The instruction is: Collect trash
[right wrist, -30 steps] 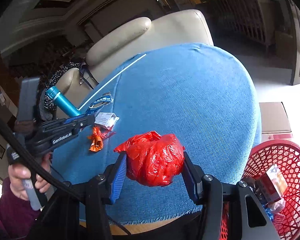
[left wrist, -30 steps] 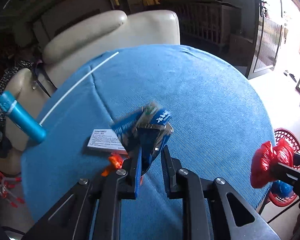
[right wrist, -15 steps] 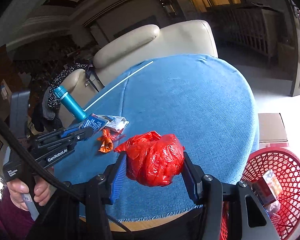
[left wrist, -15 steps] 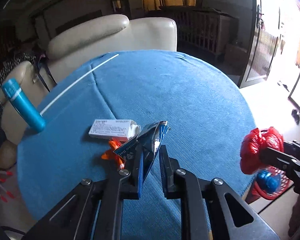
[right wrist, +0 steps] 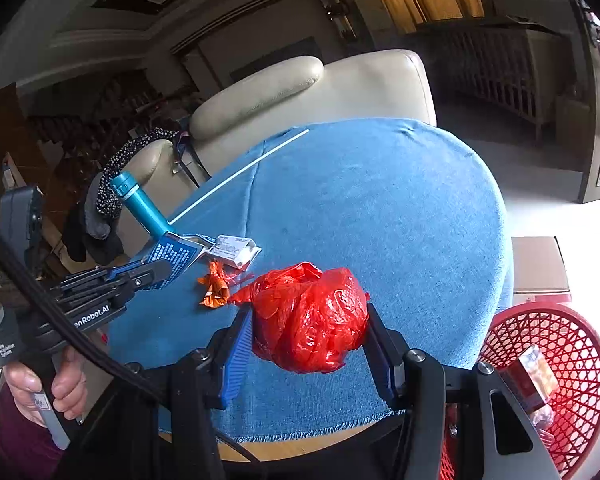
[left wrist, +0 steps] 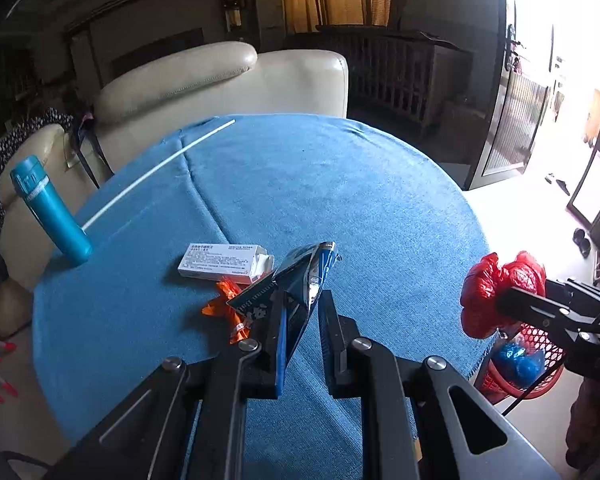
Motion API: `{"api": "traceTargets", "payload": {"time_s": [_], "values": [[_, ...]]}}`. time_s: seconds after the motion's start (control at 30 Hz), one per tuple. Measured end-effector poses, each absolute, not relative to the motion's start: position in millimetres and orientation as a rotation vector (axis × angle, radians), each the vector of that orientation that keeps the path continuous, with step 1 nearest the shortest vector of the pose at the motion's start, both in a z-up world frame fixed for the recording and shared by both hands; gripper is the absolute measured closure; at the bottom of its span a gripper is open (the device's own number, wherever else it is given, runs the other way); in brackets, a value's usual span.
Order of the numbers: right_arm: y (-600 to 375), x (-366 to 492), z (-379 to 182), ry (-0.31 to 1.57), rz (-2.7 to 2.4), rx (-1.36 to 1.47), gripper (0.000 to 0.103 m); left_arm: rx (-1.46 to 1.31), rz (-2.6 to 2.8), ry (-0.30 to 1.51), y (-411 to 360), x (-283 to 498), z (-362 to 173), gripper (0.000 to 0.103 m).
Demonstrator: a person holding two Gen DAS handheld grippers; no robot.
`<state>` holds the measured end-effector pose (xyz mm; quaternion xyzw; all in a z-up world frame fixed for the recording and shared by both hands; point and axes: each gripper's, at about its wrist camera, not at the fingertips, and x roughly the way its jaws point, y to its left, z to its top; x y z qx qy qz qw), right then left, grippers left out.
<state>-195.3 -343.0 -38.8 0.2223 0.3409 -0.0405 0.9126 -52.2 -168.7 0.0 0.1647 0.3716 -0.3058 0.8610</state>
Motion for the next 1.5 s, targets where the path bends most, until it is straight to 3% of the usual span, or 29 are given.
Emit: {"api": "traceTargets", "payload": {"time_s": [1.5], "values": [[-393.2,-245.6,-32.3,0.635,-0.187,0.527,0.047,0.539,-0.723,0.708,-235.3,-109.6,-0.6,0.087]]}}
